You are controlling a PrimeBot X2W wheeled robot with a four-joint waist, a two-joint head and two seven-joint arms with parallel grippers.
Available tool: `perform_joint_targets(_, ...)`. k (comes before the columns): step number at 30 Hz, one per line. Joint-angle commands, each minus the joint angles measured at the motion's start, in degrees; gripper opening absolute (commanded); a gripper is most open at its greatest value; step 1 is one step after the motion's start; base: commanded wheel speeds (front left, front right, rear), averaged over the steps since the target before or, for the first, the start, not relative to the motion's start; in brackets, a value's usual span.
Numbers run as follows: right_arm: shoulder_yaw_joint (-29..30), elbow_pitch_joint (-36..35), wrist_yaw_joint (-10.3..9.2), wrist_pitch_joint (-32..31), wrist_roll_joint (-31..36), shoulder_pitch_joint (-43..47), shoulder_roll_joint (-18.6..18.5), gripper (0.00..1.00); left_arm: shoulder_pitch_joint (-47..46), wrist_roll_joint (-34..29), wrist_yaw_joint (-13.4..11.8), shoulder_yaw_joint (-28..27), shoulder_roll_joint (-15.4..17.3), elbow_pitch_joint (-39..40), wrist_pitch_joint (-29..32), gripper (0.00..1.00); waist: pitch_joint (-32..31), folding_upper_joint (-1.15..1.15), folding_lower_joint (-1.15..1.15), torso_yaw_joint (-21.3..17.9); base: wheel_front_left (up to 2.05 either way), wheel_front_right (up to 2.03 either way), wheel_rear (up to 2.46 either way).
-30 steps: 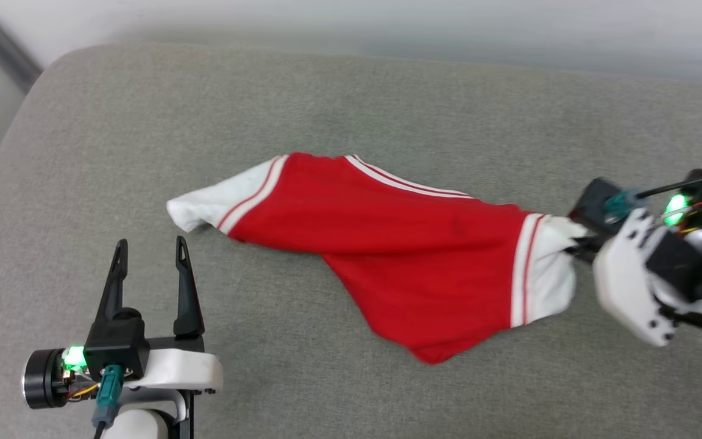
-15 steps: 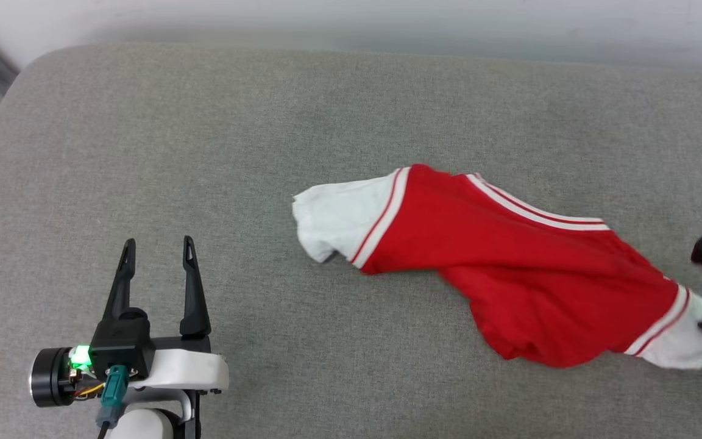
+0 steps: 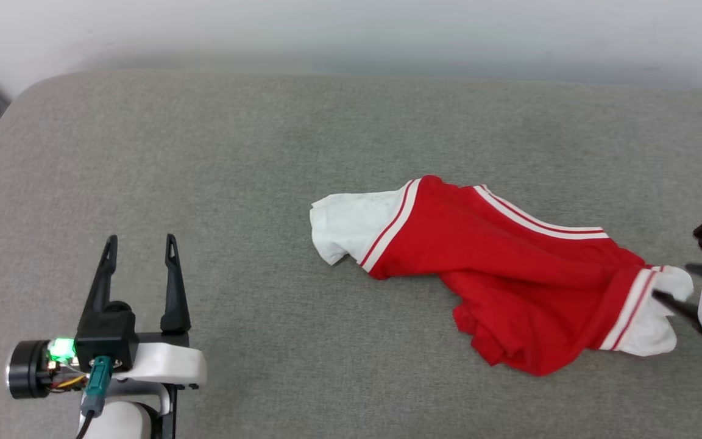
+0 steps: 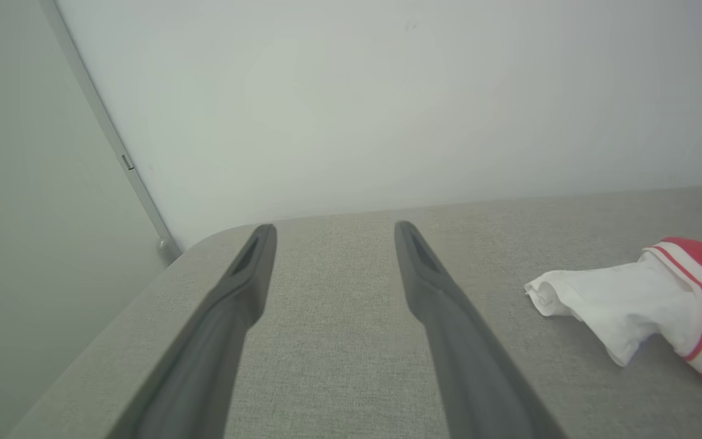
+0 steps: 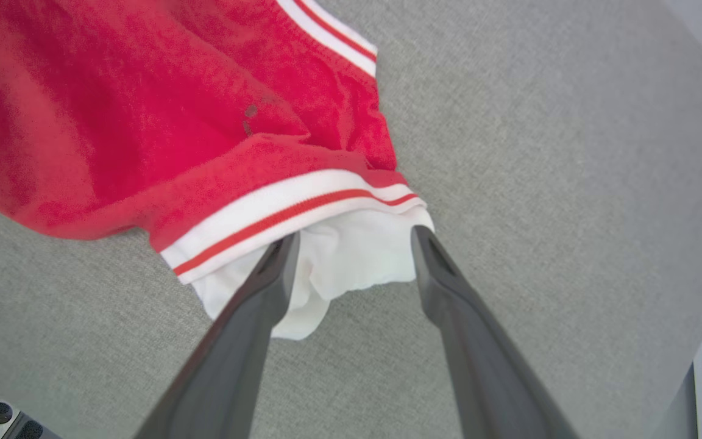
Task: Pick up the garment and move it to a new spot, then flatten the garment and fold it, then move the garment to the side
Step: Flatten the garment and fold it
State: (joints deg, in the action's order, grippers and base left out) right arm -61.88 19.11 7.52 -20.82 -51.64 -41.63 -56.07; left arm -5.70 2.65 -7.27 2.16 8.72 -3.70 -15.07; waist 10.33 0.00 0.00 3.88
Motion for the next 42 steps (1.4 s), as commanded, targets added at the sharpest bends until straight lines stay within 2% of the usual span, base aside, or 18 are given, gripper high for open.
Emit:
perform_joint_targets(1,2.1,-1.4,-0.06,2.3,0.3,0.1,-0.5,1.0,-1.4,-0.7,0.4,-0.3,1.1,-0.5,-0.1,1.0,-1.5,0.0,0.0,-1.4,0.0,0.0,0.0)
perform_joint_targets(5,9.2,-3.7,-0.06,9.1,3.7,0.6,-0.2,1.0,-4.0,-1.2,1.3,-0.8,3.0,-1.4,-0.1,1.0,-2.1,0.0,0.0,-3.1,0.0,0.0,0.0)
perform_joint_targets(10,21.4,-5.0,-0.06,19.7,10.7,4.5,5.3,1.0,-8.1,-1.2,2.6,-1.4,5.4,-2.8,-0.1,1.0,-1.3,0.0,0.0,-5.5,0.0,0.0,0.0)
perform_joint_targets(15,38.7,-5.9,-0.06,30.9,21.2,11.1,15.7,1.0,-14.6,-1.3,4.9,-0.9,8.1,-7.0,-0.1,1.0,0.3,0.0,0.0,-7.3,0.0,0.0,0.0)
perform_joint_targets(18,47.9,-9.6,-0.06,34.0,27.7,15.7,22.4,1.0,-18.9,-1.5,6.2,-0.3,9.3,-9.0,0.6,1.0,1.2,0.0,0.0,-8.2,0.0,0.0,0.0)
perform_joint_targets(22,56.2,-16.6,-0.06,35.4,35.1,22.1,30.3,1.0,-24.0,-1.2,8.0,0.4,10.8,-11.1,2.7,1.0,2.6,0.0,0.0,-9.3,0.0,0.0,0.0)
perform_joint_targets(23,56.2,-16.6,-0.06,35.4,35.1,22.1,30.3,1.0,-24.0,-1.2,8.0,0.4,10.8,-11.1,2.7,1.0,2.6,0.0,0.0,-9.3,0.0,0.0,0.0)
perform_joint_targets(27,60.6,-22.5,-0.06,35.8,39.6,27.2,36.0,1.0,-29.7,-1.2,11.0,2.3,12.7,-13.2,7.6,1.0,4.0,0.0,0.0,-10.1,0.0,0.0,0.0)
perform_joint_targets(30,61.7,-25.8,-0.07,35.9,41.6,29.7,38.9,1.0,-34.1,-1.0,12.9,4.4,14.3,-14.4,11.8,1.0,5.1,0.0,0.0,-10.8,0.0,0.0,0.0)
perform_joint_targets(34,61.6,-28.0,-0.06,36.0,42.5,31.6,40.7,1.0,-39.6,1.5,14.5,9.5,16.9,-16.3,19.8,1.0,6.7,0.0,0.0,-11.8,0.0,0.0,0.0)
perform_joint_targets(36,61.4,-28.2,-0.06,36.0,42.6,31.8,41.0,1.0,-41.7,4.8,14.6,15.3,18.5,-17.2,25.1,1.0,7.3,0.0,0.0,-12.3,0.0,0.0,0.0)
perform_joint_targets(42,60.9,-28.9,-0.06,36.0,43.0,31.4,41.9,1.0,-48.9,22.6,14.6,32.3,26.1,-15.5,41.8,1.0,9.8,0.0,0.0,-13.5,0.0,0.0,0.0)
